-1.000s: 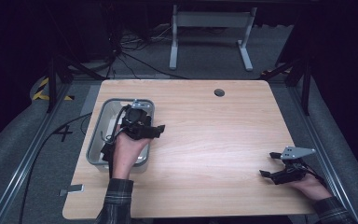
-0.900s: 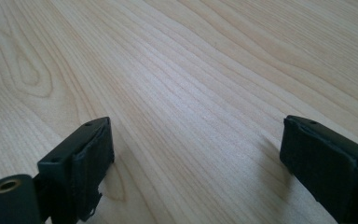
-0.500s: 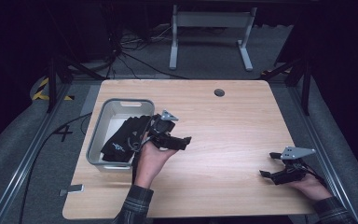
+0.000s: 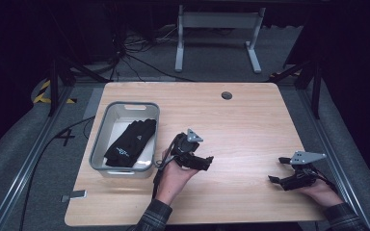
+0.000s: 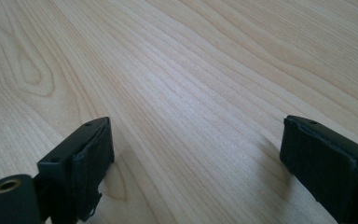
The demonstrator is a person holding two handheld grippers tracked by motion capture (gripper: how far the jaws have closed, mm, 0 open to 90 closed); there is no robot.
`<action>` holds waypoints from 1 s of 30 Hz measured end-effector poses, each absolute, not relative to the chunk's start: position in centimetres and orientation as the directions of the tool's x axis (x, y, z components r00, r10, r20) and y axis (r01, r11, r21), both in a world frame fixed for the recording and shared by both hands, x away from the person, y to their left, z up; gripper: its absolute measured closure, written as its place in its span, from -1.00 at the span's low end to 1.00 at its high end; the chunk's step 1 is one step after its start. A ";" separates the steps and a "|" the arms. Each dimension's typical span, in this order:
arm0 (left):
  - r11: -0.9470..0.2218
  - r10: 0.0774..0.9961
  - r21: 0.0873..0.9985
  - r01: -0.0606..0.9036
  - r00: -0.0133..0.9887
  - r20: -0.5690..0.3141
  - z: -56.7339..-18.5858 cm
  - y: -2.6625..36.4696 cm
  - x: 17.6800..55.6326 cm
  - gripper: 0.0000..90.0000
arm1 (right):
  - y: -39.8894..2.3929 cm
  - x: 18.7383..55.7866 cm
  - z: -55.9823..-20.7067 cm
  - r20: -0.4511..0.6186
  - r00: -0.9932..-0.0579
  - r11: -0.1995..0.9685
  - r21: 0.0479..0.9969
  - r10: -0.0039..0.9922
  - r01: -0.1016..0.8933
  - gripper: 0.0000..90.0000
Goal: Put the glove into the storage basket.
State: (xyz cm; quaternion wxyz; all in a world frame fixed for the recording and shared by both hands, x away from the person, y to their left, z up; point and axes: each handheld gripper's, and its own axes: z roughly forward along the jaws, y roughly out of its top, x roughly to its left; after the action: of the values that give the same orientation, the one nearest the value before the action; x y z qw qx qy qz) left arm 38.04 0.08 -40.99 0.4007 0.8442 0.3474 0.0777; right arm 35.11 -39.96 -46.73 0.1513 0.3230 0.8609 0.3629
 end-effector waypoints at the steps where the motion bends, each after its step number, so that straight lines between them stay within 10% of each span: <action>1: -0.442 0.647 0.728 0.524 0.749 -0.146 -41.3 -0.1 38.0 -0.67 | -40.0 35.1 -46.7 -0.026 -0.745 0.528 0.723 0.666 0.446 -0.77; 30: -0.584 0.635 0.643 0.496 0.772 -0.018 -47.0 -3.7 36.5 -1.00 | -39.9 35.0 -46.7 -0.025 -0.752 0.531 0.723 0.659 0.441 -0.78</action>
State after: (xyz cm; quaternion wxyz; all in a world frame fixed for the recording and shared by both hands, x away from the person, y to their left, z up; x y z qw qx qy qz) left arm 36.53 -3.71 -47.02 0.3250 0.8834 0.3202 0.1074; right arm 35.04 -39.94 -46.74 0.1491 0.3190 0.8621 0.3643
